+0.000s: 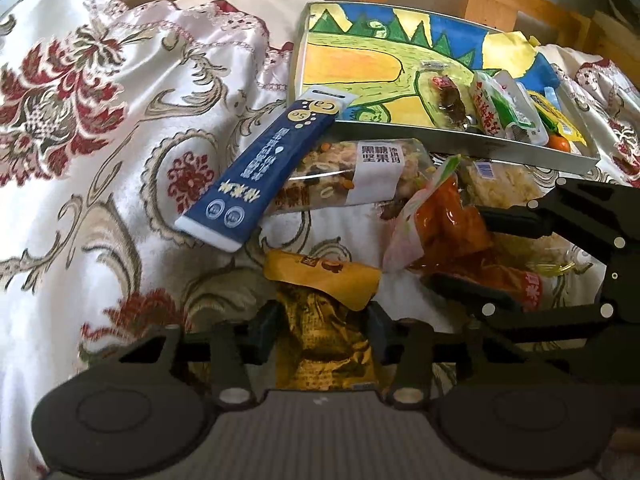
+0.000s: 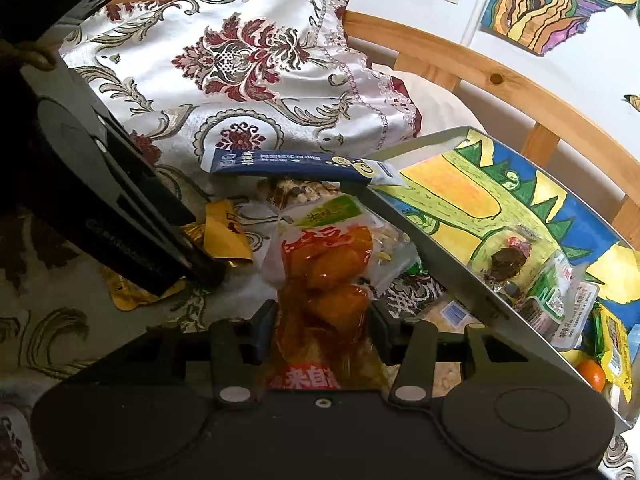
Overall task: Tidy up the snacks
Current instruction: 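Lift and carry the gold pouch and red pack over the tray with both tools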
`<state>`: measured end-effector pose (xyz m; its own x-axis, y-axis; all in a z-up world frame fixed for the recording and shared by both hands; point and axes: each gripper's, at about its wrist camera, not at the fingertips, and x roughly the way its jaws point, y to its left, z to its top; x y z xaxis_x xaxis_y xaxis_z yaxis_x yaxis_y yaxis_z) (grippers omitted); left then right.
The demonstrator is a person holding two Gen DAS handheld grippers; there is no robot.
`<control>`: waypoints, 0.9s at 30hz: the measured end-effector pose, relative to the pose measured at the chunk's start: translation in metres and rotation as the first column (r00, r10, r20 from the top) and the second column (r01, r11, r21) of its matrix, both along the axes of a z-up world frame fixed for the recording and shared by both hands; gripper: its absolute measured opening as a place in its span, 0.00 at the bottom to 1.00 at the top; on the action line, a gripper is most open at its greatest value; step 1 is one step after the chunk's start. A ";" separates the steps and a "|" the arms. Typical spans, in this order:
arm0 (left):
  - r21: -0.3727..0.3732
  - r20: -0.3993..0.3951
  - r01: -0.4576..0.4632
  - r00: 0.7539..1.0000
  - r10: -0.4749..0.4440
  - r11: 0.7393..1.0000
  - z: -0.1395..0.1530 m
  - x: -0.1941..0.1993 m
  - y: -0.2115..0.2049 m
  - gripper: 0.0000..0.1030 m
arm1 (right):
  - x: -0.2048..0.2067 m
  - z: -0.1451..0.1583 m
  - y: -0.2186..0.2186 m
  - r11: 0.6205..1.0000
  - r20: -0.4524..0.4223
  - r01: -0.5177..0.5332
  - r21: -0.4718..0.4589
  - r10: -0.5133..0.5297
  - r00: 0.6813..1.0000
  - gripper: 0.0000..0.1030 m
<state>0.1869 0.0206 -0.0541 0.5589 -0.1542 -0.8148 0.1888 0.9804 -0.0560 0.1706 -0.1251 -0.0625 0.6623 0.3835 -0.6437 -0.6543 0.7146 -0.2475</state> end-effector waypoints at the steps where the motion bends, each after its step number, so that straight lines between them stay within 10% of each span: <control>1: -0.005 0.001 -0.007 1.000 0.007 1.000 0.001 -0.003 0.001 0.47 | -0.002 0.001 0.000 1.000 0.002 -0.002 -0.002 0.002 1.000 0.48; 27: -0.137 0.185 -0.059 0.979 0.084 0.989 0.064 -0.007 0.014 0.47 | -0.021 0.060 -0.028 0.972 0.087 0.087 0.220 -0.108 0.990 0.46</control>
